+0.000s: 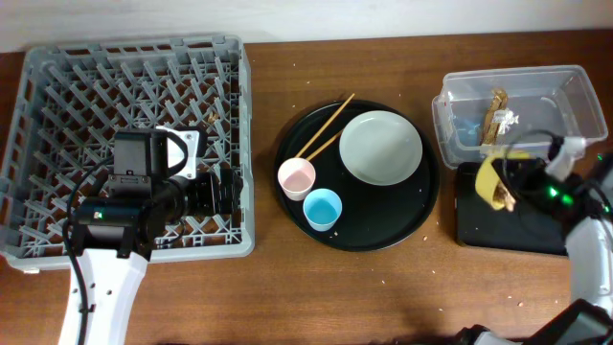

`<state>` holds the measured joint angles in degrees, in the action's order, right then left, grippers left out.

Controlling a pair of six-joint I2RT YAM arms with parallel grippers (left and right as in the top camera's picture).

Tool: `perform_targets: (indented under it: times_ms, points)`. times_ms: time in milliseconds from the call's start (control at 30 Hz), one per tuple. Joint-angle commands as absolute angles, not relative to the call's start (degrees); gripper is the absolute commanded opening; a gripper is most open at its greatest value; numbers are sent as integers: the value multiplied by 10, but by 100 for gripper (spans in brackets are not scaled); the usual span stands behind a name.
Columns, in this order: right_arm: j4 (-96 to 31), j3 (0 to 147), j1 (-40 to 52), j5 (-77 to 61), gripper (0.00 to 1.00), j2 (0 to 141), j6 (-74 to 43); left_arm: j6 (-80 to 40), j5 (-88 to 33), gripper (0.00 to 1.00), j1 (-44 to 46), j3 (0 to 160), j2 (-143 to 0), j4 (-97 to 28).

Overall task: Sort waste into correct bins and load items into the dishwasher rack
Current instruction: 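Grasp the yellow bowl with the right gripper and tip scraps onto black tray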

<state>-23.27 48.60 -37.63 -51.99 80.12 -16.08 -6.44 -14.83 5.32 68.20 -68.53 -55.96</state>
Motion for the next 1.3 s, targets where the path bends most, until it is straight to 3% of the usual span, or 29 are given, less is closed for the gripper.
perform_targets:
  times_ms: [0, 100, 233, 467, 567, 633, 767, 900, 1000, 1067, 1100, 1133, 1200, 1233, 1267]
  points:
    - [-185, 423, -440, -639, 4, 802, -150, -59, -157, 99, 51, 690, -685, -558]
    - [-103, 373, -507, -694, 4, 802, -150, -59, -157, 99, 51, 690, -685, -555]
    - [-16, 369, -522, -830, 4, 802, -137, -59, -157, 99, 51, 690, -685, -554]
    - [-62, 369, -536, -766, 4, 802, -149, -59, -157, 99, 51, 690, -685, -552]
    - [-42, 368, -567, -885, 4, 802, -134, -59, -157, 99, 51, 691, -685, -551]
    - [-74, 367, -568, -776, 4, 809, -176, -59, -157, 99, 51, 690, -685, -550]
    - [-48, 367, -569, -877, 4, 811, -95, -59, -157, 99, 51, 690, -685, -550]
    - [-91, 366, -565, -767, 4, 825, -162, -59, -157, 99, 51, 690, -685, -549]
    - [-56, 366, -540, -865, 4, 829, -58, -59, -157, 99, 51, 691, -685, -545]
    - [-86, 366, -526, -720, 4, 830, -172, -59, -157, 99, 51, 691, -685, -545]
    - [-49, 366, -509, -797, 4, 830, -78, -59, -157, 99, 51, 691, -685, -548]
    - [-60, 366, -505, -704, 4, 830, -154, -59, -157, 99, 51, 691, -685, -549]
    - [-10, 366, -493, -792, 4, 830, -128, -59, -157, 99, 51, 691, -685, -550]
    - [-31, 366, -492, -724, 4, 830, -239, -59, -157, 99, 51, 691, -685, -548]
    - [45, 366, -484, -851, 4, 830, -192, -59, -157, 99, 51, 691, -685, -548]
